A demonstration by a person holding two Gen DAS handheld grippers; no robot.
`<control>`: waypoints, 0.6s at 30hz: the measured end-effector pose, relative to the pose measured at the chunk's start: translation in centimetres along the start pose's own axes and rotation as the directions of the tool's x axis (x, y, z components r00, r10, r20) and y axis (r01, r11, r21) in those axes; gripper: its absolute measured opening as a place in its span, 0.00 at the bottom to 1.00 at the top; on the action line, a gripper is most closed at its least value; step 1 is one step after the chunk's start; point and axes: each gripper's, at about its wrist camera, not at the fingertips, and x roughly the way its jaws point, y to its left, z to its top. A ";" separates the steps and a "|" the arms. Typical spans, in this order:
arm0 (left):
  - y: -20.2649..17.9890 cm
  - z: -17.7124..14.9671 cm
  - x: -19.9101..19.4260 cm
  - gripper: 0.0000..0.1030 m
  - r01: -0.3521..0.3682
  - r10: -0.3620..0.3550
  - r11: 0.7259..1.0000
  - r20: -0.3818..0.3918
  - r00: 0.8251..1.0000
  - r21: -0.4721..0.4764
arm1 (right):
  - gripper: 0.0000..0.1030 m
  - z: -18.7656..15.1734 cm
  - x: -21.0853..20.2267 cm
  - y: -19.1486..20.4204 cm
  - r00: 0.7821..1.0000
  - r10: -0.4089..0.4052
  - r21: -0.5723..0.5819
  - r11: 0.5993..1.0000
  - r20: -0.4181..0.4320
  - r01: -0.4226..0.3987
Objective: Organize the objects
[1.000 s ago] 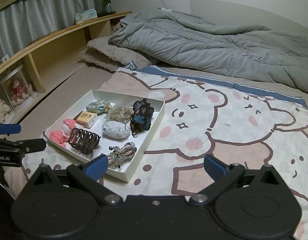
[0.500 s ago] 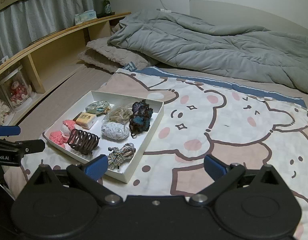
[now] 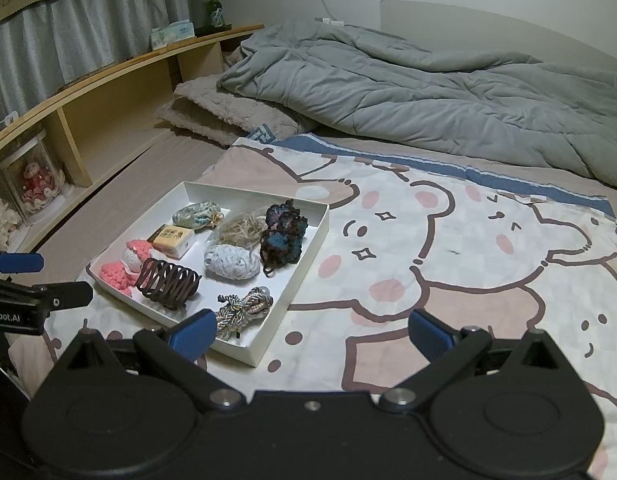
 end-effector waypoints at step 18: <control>-0.2 0.0 0.1 1.00 0.004 -0.004 1.000 -0.006 1.000 0.004 | 1.00 0.0 -0.1 0.2 1.000 0.003 -0.005 1.000 -0.003 -0.003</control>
